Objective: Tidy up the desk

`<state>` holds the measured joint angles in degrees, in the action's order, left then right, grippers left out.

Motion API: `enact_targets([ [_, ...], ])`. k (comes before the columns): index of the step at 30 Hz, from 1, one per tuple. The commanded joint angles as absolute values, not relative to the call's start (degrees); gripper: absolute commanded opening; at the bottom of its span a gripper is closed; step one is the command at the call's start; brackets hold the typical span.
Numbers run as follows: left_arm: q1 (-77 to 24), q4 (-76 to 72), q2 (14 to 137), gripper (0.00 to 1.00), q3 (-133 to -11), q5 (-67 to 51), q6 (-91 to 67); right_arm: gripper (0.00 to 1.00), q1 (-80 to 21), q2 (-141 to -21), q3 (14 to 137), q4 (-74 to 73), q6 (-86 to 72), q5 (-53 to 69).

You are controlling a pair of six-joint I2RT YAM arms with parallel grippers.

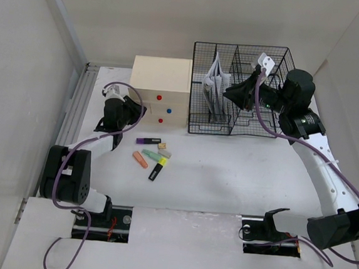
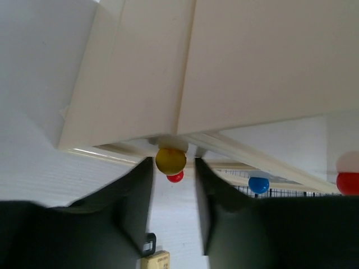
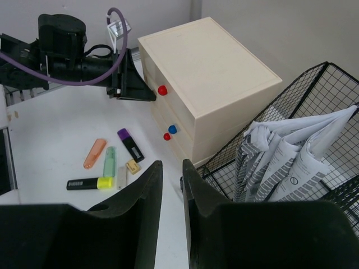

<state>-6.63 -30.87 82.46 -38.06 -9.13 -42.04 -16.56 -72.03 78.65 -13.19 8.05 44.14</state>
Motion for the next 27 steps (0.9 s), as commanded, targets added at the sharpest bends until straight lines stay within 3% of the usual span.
enact_targets([
  [1,-5.9,-33.0,82.6,0.26,-41.3,-6.6,-41.1,0.26,-16.6,-70.8,78.6,-10.2,7.6,45.2],
  [5,-5.9,-32.4,82.4,0.04,-40.8,-5.5,-41.1,0.26,-16.6,-70.8,78.6,-10.2,7.6,45.2],
  [8,-6.4,-32.4,79.8,0.01,-38.1,-4.0,-41.1,0.26,-16.6,-71.4,78.6,-10.2,7.6,45.2],
  [22,-12.6,-31.9,61.8,0.01,-21.1,1.1,-44.6,0.28,-16.6,-72.5,77.5,-9.7,8.2,50.5],
  [24,-13.1,-30.8,61.2,0.07,-20.4,1.1,-44.6,0.30,-16.6,-72.5,77.5,-9.7,8.2,51.2],
  [26,-13.1,-29.5,60.5,0.29,-20.4,1.6,-44.6,0.35,-16.6,-73.1,77.5,-9.7,8.2,52.6],
  [27,-13.1,-28.8,60.5,0.34,-20.4,1.6,-44.6,0.37,-16.6,-73.8,77.5,-9.7,8.2,52.6],
])
